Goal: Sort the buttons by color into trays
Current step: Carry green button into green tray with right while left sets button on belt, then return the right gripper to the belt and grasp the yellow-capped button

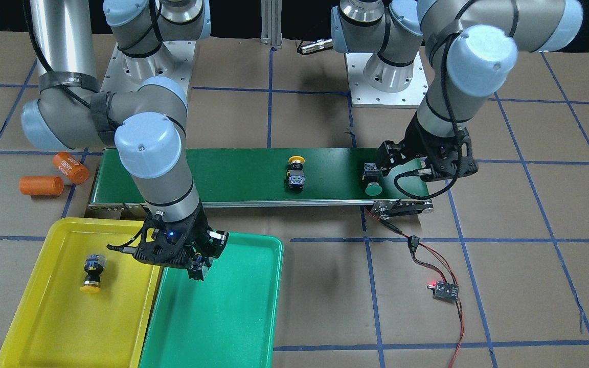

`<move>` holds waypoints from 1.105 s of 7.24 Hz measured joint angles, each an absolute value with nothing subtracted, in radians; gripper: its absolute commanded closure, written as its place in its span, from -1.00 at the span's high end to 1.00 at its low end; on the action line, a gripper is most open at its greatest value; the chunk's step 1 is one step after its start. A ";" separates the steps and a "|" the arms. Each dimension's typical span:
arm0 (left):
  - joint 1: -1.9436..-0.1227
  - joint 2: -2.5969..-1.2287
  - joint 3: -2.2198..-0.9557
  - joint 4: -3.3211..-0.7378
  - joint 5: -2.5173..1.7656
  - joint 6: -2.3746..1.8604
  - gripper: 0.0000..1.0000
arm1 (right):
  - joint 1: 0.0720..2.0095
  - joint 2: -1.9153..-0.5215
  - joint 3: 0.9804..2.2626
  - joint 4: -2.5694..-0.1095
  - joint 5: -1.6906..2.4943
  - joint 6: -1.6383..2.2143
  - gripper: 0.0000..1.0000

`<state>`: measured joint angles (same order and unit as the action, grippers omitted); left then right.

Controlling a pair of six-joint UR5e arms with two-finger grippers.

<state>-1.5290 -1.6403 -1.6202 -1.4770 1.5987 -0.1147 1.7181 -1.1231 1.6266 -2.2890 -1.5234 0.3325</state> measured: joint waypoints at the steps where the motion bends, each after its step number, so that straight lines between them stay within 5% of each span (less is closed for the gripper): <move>1: -1.535 -1.640 -1.537 -1.513 1.577 -0.114 1.00 | 1.716 -1.118 1.622 -2.291 -1.524 0.335 1.00; 3: -1.534 -1.638 -1.471 -1.576 1.550 -0.113 1.00 | 1.709 -1.139 1.622 -2.259 -1.530 0.340 1.00; 8: -1.529 -1.623 -1.484 -1.622 1.556 -0.058 1.00 | 1.728 -1.448 1.790 -1.994 -1.502 0.420 1.00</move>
